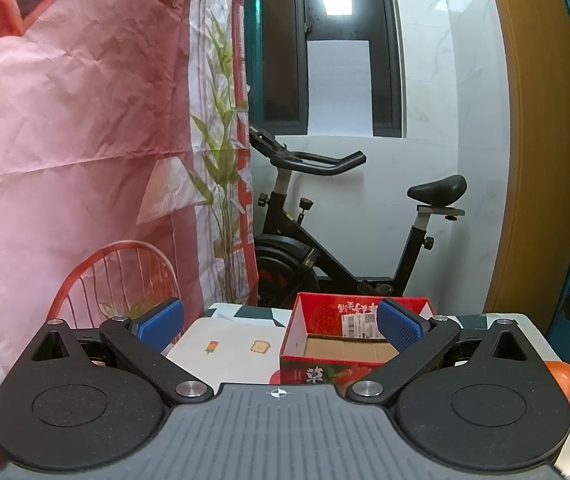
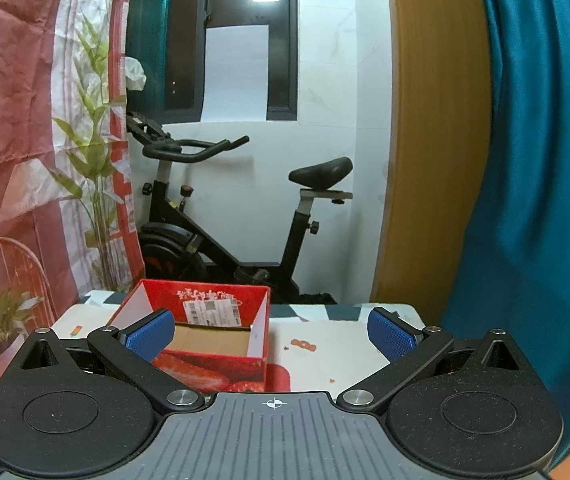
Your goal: Organize soft objects
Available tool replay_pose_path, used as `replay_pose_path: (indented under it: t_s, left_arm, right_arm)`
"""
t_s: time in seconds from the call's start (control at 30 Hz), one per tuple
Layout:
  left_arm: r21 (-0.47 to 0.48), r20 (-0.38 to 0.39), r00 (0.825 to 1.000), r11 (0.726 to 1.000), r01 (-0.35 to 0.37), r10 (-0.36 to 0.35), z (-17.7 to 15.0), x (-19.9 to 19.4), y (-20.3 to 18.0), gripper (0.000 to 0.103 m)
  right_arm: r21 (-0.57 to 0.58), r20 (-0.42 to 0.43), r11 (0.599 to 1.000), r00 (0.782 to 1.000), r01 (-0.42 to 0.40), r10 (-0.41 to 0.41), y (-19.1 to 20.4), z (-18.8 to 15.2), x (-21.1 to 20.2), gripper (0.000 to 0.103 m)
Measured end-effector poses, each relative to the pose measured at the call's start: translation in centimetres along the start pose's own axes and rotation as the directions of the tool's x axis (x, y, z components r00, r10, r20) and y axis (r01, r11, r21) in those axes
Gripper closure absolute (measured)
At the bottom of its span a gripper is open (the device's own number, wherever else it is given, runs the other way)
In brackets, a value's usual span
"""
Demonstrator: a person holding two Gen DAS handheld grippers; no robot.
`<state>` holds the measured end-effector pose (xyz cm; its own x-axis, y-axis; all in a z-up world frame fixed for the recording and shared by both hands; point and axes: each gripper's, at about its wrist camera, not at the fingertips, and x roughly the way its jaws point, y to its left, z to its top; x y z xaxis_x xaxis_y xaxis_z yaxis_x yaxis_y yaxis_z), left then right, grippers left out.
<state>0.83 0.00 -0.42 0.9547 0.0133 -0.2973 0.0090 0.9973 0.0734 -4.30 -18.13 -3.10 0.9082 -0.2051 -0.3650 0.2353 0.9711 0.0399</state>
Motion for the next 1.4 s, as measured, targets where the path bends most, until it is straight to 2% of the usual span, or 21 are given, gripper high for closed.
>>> replay_pose_path:
  t_s: [0.83,1.4]
  left_arm:
    - [-0.017,-0.028,1.000,1.000,0.008,-0.009,-0.43,1.00,0.42,0.000]
    - [-0.009,-0.013,1.000,1.000,0.003,-0.003,-0.61,0.82,0.19,0.000]
  right_arm:
    - [-0.001,-0.008,1.000,1.000,0.008,-0.008,-0.24,-0.50,0.47,0.000]
    - [0.001,-0.006,1.000,1.000,0.008,-0.008,-0.12,-0.59,0.52,0.000]
